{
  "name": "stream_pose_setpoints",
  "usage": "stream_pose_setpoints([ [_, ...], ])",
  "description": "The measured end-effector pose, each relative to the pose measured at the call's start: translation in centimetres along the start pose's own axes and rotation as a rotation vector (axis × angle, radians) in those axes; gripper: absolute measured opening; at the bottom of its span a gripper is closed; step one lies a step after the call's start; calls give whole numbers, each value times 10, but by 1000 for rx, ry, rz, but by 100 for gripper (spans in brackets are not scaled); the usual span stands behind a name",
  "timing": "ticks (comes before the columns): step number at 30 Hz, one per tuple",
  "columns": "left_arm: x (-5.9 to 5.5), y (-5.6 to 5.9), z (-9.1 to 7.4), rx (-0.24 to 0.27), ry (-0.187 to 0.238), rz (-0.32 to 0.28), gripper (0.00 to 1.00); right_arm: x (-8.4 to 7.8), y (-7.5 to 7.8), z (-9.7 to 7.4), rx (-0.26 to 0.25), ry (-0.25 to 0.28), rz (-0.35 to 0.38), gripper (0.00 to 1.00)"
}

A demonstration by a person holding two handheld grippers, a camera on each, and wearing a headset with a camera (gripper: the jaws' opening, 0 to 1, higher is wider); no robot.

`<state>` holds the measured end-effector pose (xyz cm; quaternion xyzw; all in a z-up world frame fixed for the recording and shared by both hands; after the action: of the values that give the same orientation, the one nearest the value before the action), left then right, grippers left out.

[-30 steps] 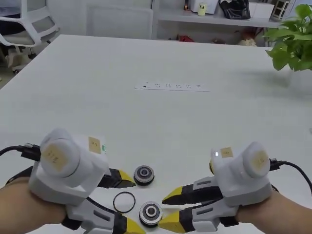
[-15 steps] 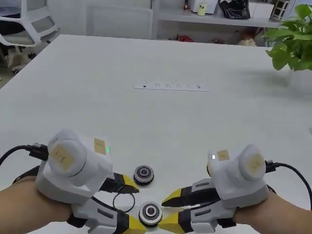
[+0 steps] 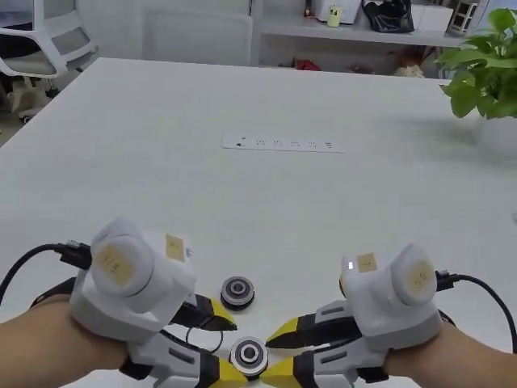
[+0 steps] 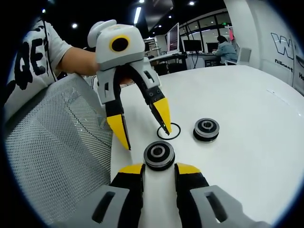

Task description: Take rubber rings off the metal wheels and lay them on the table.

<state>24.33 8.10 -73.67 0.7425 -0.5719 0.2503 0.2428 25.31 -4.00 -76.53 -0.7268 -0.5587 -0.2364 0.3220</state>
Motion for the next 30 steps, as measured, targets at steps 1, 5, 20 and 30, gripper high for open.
stream_pose_setpoints([
  [1, 0, 0, 0, -1, -1, 0, 34, 0, 0, 0, 0, 0, 0, 22],
  [5, 1, -1, 3, -5, -4, 4, 32, 0, 0, 0, 1, 0, 1, 22],
  [20, 5, -3, 13, -9, -23, 13, 24, 0, 1, 1, 2, 5, 5, 22],
  [30, 5, -4, 17, -2, -25, 14, 18, 0, 2, 2, 2, 11, 13, 22],
])
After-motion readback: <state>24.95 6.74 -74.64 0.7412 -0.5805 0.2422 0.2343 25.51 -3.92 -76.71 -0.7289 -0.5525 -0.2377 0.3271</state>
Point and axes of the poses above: the centre of the closed fingertips' face, and the gripper's own axes: z roughly forward along the fingers, y roughly to its right, x roughly out of its top, the point moved 7 cm from there along -z, roughly backward along the fingers, and after that the axes turned 9 degrees about -y, right-handed, at the moved point
